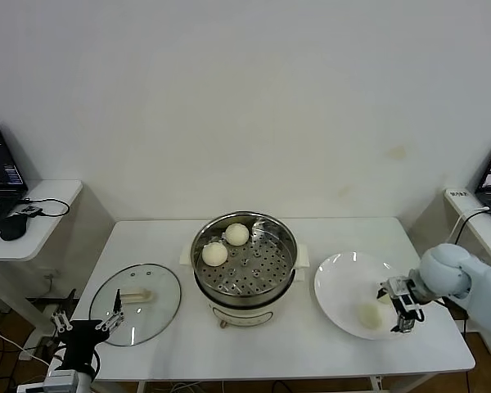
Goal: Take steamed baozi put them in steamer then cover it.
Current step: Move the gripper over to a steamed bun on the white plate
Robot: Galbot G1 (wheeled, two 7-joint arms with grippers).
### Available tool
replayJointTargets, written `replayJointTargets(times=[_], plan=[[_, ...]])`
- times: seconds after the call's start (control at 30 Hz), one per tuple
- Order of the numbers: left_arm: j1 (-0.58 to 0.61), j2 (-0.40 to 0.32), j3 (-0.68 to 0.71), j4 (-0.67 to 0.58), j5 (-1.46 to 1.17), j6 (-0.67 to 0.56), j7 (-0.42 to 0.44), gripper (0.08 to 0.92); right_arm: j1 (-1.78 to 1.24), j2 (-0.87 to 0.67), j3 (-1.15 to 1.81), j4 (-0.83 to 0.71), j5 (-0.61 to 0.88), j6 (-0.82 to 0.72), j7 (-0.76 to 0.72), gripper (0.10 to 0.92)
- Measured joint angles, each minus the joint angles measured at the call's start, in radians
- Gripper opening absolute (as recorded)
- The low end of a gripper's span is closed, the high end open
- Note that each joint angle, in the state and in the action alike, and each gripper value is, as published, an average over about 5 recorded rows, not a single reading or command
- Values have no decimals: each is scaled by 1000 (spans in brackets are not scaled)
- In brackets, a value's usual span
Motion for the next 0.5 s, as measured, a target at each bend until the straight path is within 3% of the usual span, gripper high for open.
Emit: replayJointTargets(times=[0.5], plan=[[-9, 8, -2, 7, 6, 0, 1, 823, -65, 61, 51, -55, -19, -11, 32, 784]])
